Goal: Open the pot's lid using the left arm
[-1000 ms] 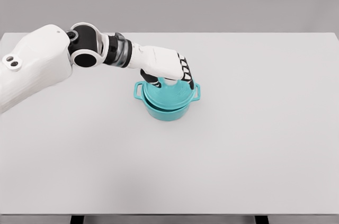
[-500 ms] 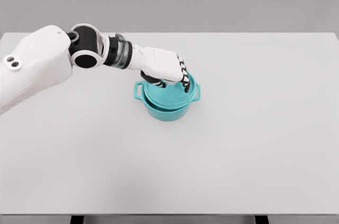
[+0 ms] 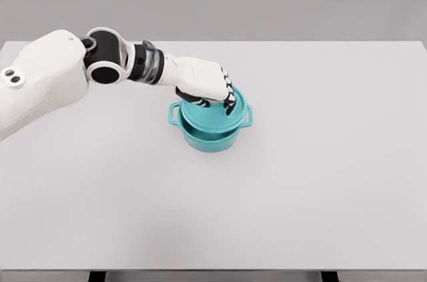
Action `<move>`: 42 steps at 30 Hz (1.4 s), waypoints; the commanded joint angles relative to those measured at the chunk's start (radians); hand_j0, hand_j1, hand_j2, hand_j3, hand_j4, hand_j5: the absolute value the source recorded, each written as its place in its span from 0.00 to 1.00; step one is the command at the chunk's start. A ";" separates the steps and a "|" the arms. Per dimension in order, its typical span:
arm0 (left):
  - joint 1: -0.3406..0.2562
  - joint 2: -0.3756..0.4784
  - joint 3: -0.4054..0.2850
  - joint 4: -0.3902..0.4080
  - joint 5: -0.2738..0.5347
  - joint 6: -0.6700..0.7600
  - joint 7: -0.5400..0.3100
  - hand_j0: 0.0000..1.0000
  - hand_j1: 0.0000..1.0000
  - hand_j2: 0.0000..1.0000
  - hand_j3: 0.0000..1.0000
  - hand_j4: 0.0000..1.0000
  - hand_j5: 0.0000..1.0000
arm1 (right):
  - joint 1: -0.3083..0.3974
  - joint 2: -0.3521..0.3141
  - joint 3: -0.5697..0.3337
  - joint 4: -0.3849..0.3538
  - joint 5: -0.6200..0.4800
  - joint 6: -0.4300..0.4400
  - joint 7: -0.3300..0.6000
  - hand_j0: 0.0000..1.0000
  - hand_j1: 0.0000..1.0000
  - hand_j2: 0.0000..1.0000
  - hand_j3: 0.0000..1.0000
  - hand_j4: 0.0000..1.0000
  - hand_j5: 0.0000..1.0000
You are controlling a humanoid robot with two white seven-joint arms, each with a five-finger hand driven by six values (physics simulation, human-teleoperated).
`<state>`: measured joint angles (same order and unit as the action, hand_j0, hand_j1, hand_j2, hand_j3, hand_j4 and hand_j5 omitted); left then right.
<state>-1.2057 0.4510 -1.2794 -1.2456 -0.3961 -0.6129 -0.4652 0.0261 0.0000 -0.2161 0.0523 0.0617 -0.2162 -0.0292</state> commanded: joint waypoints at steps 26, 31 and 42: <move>0.000 0.187 0.060 0.156 0.034 0.002 0.002 0.58 0.58 0.58 0.58 0.58 0.58 | 0.000 0.000 0.000 0.000 0.000 0.000 0.000 1.00 1.00 1.00 1.00 1.00 1.00; 0.002 0.187 0.078 0.229 0.036 0.002 0.002 0.58 0.58 0.58 0.58 0.58 0.58 | 0.000 0.000 0.000 0.000 0.000 0.000 0.000 1.00 1.00 1.00 1.00 1.00 1.00; 0.015 0.183 0.077 0.242 0.034 0.002 0.003 1.00 1.00 1.00 1.00 1.00 1.00 | 0.000 0.000 0.000 0.000 0.000 0.000 0.000 1.00 1.00 1.00 1.00 1.00 1.00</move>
<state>-1.1904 0.6343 -1.2048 -1.0015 -0.3665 -0.6129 -0.4622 0.0261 0.0000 -0.2161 0.0523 0.0617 -0.2162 -0.0292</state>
